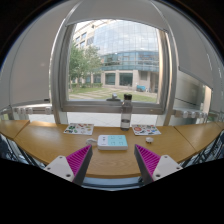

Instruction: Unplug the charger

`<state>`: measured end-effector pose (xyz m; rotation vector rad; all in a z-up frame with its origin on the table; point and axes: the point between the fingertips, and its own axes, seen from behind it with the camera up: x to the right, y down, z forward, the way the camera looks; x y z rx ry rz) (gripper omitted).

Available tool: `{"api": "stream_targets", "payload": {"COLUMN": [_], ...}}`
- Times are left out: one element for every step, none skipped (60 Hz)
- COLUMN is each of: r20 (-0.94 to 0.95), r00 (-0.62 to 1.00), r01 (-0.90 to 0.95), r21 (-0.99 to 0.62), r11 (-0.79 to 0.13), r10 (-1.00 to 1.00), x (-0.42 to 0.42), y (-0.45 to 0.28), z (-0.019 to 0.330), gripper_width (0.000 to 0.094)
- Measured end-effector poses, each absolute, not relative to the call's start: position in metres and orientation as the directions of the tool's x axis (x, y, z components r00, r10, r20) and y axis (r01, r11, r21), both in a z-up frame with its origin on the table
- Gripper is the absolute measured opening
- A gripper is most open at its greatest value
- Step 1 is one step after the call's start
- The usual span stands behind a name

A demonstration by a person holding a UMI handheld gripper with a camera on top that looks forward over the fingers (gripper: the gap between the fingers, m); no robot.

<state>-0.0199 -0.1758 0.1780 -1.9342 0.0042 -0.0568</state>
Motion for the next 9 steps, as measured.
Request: {"api": "stream_targets", "payload": {"r20": [0.037, 0.036, 0.035, 0.034, 0.033, 0.032, 0.03, 0.028, 0.027], "r00": [0.999, 0.999, 0.999, 0.999, 0.999, 0.999, 0.999, 0.999, 0.999], "r01": [0.024, 0.023, 0.023, 0.022, 0.021, 0.019, 0.018, 0.016, 0.014], "r21": [-0.933, -0.933, -0.933, -0.934, -0.934, -0.933, -0.933, -0.933, -0.932], "r11": [-0.358, -0.36, -0.359, -0.358, -0.357, -0.358, -0.359, -0.361, -0.362], "r10": [-0.03, -0.029, -0.029, -0.028, -0.028, -0.028, -0.028, -0.029, -0.029], "x": [-0.0201, -0.0203, -0.0204, -0.0201, -0.021, -0.021, -0.0209, -0.0208, -0.0208], "y": [-0.1759, -0.1761, -0.1761, -0.175, -0.1747, -0.1747, -0.1744, -0.174, -0.1736], "z": [0.1775, 0.177, 0.1767, 0.1759, 0.1751, 0.1748, 0.1741, 0.1734, 0.1725], "gripper_width": [0.0851, 0.085, 0.085, 0.085, 0.085, 0.085, 0.085, 0.085, 0.0849]}}
